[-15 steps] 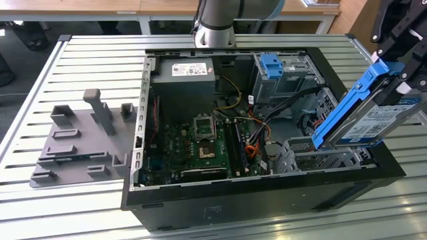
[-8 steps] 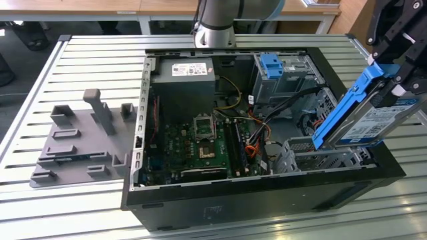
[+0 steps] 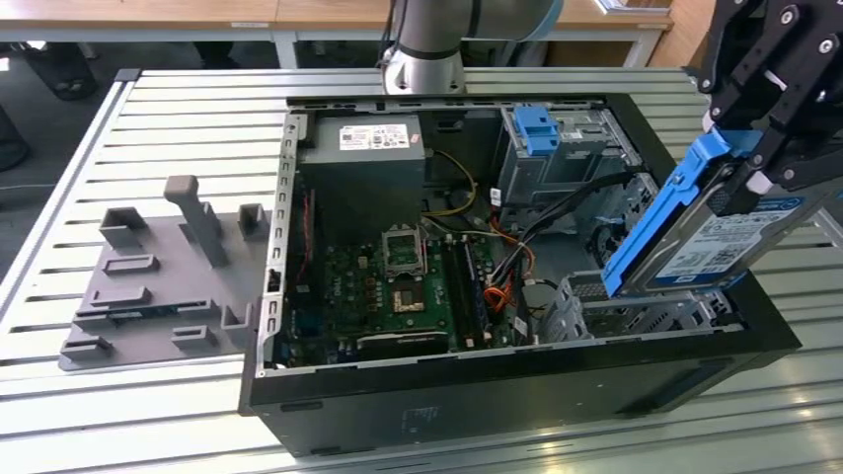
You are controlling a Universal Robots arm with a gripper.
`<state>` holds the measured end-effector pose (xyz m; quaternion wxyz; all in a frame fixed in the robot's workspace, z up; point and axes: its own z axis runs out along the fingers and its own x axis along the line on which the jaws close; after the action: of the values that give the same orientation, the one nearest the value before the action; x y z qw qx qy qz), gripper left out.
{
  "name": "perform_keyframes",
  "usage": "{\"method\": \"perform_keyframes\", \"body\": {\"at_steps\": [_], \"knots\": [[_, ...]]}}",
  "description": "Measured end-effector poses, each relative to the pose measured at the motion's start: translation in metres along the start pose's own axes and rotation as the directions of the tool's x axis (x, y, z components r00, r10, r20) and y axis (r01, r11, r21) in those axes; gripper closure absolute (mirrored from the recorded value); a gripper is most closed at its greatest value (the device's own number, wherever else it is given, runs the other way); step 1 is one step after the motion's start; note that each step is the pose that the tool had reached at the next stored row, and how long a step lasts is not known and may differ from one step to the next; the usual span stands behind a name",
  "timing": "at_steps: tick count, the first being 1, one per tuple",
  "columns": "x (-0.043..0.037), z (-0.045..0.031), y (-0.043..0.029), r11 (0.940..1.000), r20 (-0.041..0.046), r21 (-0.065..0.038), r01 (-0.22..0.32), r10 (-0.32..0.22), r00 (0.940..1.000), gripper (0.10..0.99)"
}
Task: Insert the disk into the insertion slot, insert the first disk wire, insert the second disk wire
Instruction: 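Insert the disk into the insertion slot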
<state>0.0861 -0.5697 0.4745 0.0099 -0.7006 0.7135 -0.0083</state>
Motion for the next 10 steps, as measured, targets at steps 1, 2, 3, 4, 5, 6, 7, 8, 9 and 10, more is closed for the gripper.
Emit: {"method": "perform_keyframes", "body": {"at_steps": [1, 2, 3, 4, 5, 6, 7, 8, 9, 10], "knots": [[-0.0005, 0.0010, 0.0016, 1.0000, -0.0001, 0.000, 0.000, 0.000, 1.0000, 0.718], [-0.0010, 0.0022, 0.0031, 1.0000, 0.0002, 0.001, 0.000, 0.000, 1.0000, 0.718], [-0.0013, 0.0034, 0.0044, 1.0000, 0.0004, 0.001, 0.000, 0.000, 1.0000, 0.718], [-0.0016, 0.0047, 0.0055, 1.0000, 0.0010, 0.001, 0.000, 0.000, 1.0000, 0.718], [-0.0021, 0.0059, 0.0063, 1.0000, 0.0013, 0.001, 0.000, 0.000, 1.0000, 0.718], [-0.0027, 0.0073, 0.0069, 1.0000, 0.0015, 0.001, 0.000, 0.000, 1.0000, 0.718], [-0.0037, 0.0087, 0.0072, 1.0000, 0.0016, 0.001, 0.000, 0.000, 1.0000, 0.718], [-0.0051, 0.0100, 0.0073, 1.0000, 0.0017, 0.002, 0.001, -0.001, 1.0000, 0.718], [-0.0067, 0.0111, 0.0074, 1.0000, 0.0018, 0.002, 0.003, -0.003, 1.0000, 0.718], [-0.0080, 0.0119, 0.0074, 1.0000, 0.0018, 0.002, 0.008, -0.008, 1.0000, 0.718]]}}
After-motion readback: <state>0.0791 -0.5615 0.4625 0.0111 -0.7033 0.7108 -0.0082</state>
